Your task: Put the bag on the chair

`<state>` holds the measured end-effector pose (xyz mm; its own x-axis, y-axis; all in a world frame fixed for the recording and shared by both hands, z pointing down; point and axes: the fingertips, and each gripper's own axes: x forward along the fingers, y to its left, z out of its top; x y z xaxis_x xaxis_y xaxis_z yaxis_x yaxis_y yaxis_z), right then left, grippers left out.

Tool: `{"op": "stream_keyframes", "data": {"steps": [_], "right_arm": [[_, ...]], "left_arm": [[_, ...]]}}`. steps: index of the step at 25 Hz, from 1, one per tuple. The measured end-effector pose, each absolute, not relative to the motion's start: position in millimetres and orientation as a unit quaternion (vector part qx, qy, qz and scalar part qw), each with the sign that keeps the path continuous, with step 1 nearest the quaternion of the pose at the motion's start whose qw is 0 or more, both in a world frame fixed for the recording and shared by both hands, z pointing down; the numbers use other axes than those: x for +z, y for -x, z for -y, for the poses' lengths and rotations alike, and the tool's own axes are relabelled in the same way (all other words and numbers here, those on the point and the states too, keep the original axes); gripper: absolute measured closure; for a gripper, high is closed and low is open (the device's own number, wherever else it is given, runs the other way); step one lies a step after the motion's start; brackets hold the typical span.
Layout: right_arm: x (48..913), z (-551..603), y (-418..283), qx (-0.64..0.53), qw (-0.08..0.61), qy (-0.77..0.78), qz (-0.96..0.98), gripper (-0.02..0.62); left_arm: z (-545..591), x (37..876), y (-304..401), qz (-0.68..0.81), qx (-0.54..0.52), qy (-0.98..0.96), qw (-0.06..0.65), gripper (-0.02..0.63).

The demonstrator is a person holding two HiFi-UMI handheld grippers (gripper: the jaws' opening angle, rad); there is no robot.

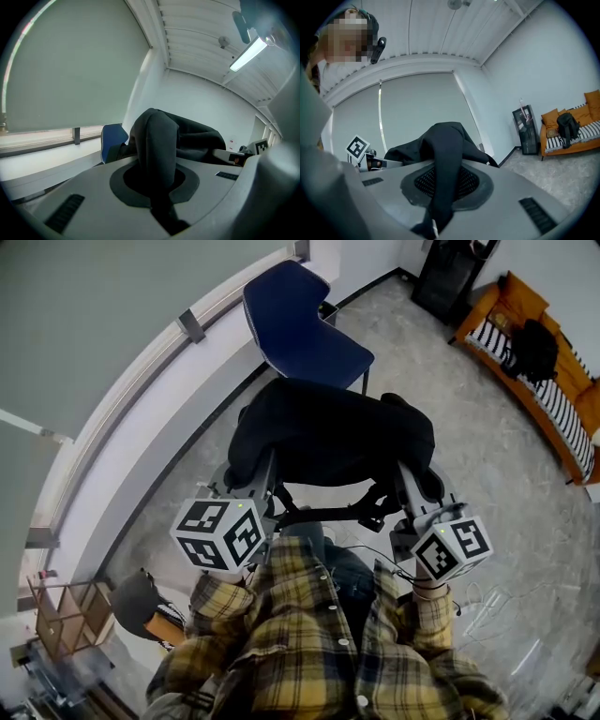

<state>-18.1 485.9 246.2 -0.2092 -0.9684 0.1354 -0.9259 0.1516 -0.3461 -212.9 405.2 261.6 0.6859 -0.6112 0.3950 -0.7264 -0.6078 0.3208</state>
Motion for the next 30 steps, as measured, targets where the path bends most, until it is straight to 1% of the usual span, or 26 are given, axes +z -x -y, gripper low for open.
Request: {"op": "stream_keyframes", "data": {"steps": [5,10,22,30], "right_arm": [[254,-467,16,-0.188,0.059,0.624,-0.756,0.535],[261,-427,-2,-0.194,0.052,0.623,-0.756,0.535],[262,-284,-14,-0.203,0.044,0.623,-0.754,0.535],[265,-209,-25,-0.21,0.041,0.64,-0.738,0.535]], "left_arm": [[-387,268,211,0.379,0.126,-0.886,0.235,0.569],[-349,277,194,0.38,0.128,-0.884,0.242,0.569],[-207,278,181,0.382,0.135,-0.881,0.244,0.569],[-125,283,167,0.359,0.146,-0.888,0.246,0.569]]}}
